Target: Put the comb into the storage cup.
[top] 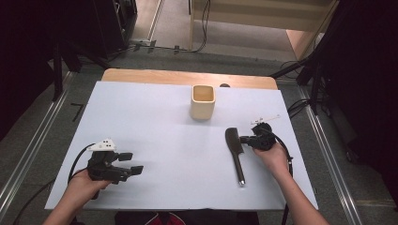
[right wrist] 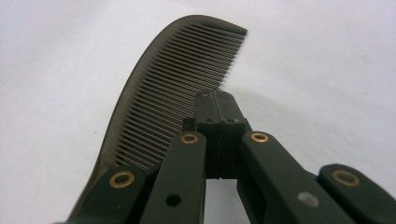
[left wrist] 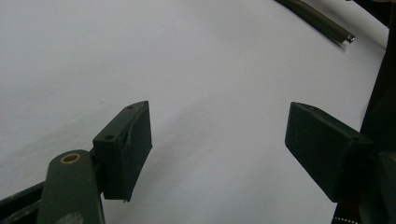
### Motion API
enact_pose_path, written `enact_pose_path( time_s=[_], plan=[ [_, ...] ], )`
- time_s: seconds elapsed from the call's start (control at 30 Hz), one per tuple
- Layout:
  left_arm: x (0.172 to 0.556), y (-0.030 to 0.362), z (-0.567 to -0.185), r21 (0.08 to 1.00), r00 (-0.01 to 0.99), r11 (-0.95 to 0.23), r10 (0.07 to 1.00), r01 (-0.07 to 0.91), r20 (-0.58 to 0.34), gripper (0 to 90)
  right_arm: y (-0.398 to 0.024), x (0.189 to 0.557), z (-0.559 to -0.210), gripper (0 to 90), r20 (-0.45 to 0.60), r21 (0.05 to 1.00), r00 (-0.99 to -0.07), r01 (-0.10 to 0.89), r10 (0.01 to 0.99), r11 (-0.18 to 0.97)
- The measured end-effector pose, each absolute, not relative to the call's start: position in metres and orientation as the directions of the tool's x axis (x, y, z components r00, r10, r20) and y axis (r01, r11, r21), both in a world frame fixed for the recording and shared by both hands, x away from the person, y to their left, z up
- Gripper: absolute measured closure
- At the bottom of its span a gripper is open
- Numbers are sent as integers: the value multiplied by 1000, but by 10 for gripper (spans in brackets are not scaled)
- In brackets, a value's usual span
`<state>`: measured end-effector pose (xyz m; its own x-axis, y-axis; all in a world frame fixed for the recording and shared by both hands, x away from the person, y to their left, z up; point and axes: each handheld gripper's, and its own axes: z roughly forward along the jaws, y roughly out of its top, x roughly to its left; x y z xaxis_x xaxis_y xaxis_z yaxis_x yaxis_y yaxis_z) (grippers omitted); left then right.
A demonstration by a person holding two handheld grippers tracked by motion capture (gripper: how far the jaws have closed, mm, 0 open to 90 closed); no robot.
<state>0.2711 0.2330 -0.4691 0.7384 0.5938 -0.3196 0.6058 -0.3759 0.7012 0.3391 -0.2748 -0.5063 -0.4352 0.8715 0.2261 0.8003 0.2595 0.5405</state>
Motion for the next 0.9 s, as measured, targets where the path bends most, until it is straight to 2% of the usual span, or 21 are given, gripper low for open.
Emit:
enact_pose_path(
  time_s=[0.9],
  plan=[
    [271,234,-469,704,738,-372,593,605,-321,241,-226,354,-505,876,212,555,-532,756,820,347]
  ],
)
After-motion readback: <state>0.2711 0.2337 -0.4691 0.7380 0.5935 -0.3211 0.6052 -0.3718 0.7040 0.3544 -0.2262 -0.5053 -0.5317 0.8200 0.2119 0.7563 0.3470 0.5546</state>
